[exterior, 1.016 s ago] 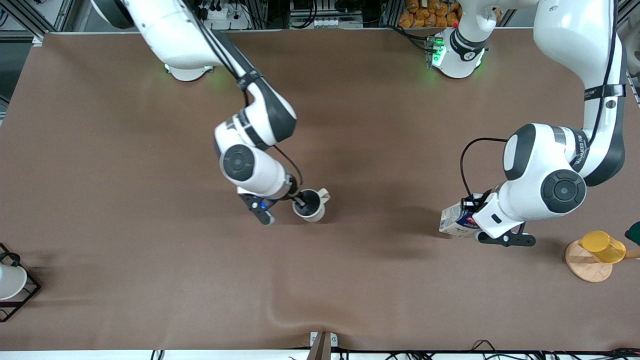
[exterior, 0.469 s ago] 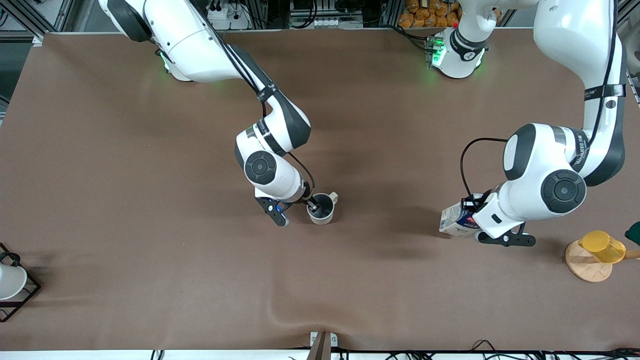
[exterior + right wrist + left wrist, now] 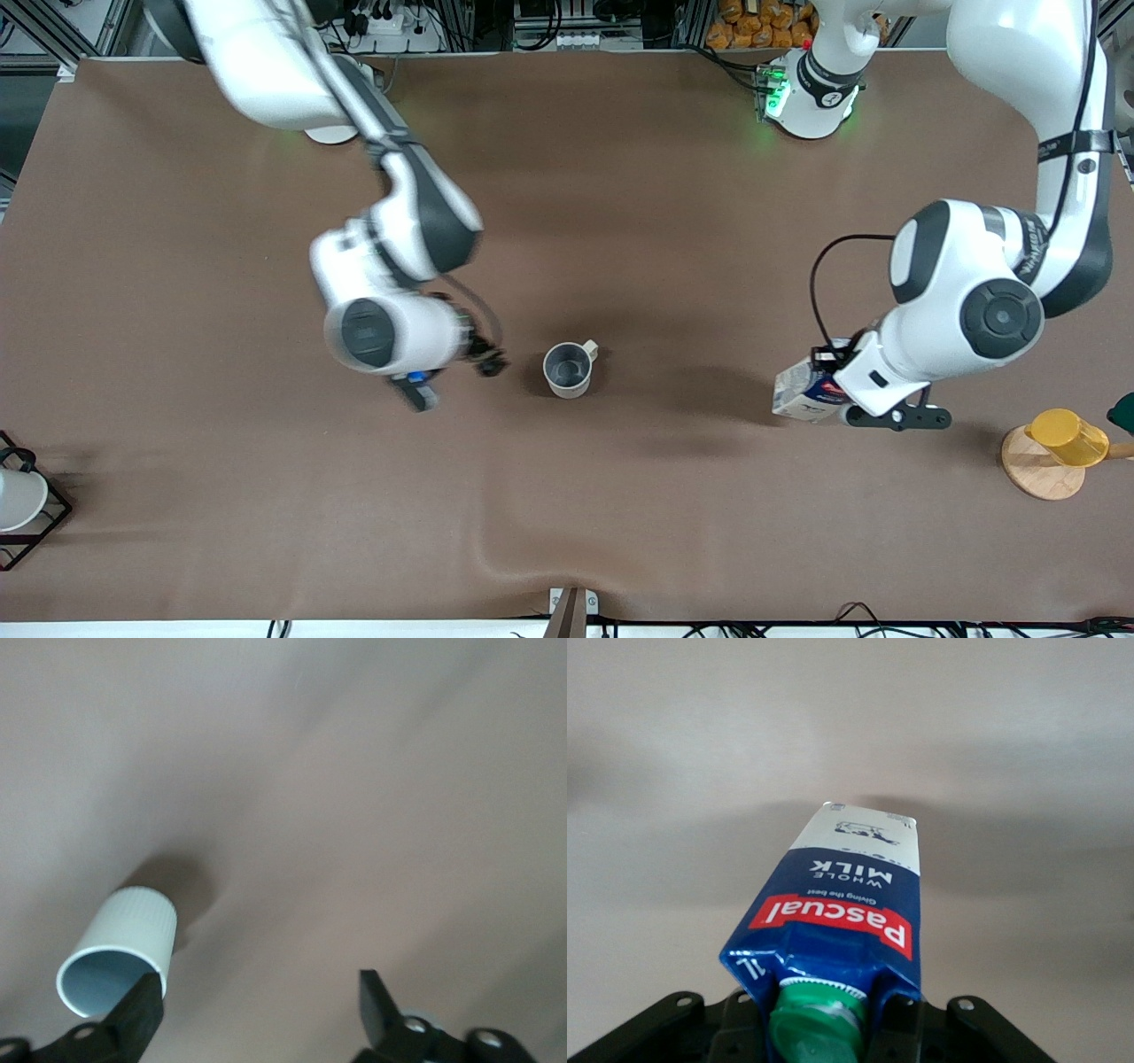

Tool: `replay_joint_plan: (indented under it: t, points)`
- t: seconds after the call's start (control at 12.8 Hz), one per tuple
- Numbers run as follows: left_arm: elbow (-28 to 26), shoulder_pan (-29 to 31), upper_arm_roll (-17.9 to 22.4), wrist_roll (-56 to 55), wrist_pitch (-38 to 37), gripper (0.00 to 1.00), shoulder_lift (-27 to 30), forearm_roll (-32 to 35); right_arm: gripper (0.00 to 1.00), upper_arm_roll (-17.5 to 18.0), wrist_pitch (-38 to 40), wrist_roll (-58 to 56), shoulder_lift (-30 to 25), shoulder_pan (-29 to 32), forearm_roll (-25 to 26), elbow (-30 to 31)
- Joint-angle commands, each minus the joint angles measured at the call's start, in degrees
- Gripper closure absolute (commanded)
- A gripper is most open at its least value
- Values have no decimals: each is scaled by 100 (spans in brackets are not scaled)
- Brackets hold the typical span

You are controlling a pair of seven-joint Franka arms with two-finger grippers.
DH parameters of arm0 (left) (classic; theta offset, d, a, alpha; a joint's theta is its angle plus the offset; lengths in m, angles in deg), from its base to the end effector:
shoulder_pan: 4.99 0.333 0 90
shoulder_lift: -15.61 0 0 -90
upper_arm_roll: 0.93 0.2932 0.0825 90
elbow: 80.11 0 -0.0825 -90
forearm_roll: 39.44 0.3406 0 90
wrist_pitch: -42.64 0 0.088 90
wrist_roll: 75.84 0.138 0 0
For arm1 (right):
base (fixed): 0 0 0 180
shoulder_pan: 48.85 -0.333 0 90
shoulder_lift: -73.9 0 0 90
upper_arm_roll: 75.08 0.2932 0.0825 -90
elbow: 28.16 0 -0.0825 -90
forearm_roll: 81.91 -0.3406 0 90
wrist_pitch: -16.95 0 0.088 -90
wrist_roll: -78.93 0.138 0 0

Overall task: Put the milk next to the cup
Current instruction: 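Set the mug down and open the right gripper, then withdraw the right gripper while the left gripper lifts the milk carton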

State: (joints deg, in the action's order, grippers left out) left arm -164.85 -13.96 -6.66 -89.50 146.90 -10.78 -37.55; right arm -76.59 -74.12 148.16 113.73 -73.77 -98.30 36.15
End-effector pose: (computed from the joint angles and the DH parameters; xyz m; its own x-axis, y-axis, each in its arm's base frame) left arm 0.6050 -0.1467 0.3667 0.9929 -0.0194 -0.1172 -0.0213 -0.9997 -0.0145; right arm 0.5861 0.3004 0.3526 0.6216 -0.7146 -0.3210 -0.7215 -0.6818 0.1206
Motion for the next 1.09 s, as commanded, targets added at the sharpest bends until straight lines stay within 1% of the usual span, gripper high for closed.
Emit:
replay_joint_plan:
  t: [0.0,0.08,0.23,0.31,0.47,0.55,0.62,0.7,0.86,0.94,1.02]
  points:
    - [-86,-26,-497,-758,-290,100,283,91,0,124,649,-1283,-581,775,232,195]
    - [-77,-26,-760,-1118,-571,100,292,109,0,115,983,-1846,-617,952,441,196]
    - [-59,-17,-1348,-2005,-661,100,318,118,0,124,1188,-3198,-774,1321,1318,283]
    - [-59,-26,-1621,-2392,-688,100,319,100,0,124,1163,-3814,-888,1636,1479,432]
    - [-59,-43,-2262,-3191,-1046,100,319,109,0,124,1136,-4870,-933,2155,1498,468]
    - [-51,-165,-2561,-3640,-1100,100,284,118,0,133,1128,-5267,-933,2375,1498,468]
    - [80,-419,-2660,-4001,-1101,100,170,118,0,124,1119,-5619,-933,2551,1516,468]
    - [238,-735,-2635,-4196,-1092,100,-5,118,0,124,1119,-5892,-933,2701,1516,486]
    - [589,-1140,-2608,-4678,-1022,100,-356,127,0,133,1101,-5991,-1143,2773,1516,678]
    - [669,-1334,-2556,-4812,-874,100,-480,153,0,133,918,-5992,-1466,2764,1507,1053]
    - [687,-1518,-2373,-4856,-690,100,-560,179,0,133,534,-5992,-1939,2773,1507,1657]
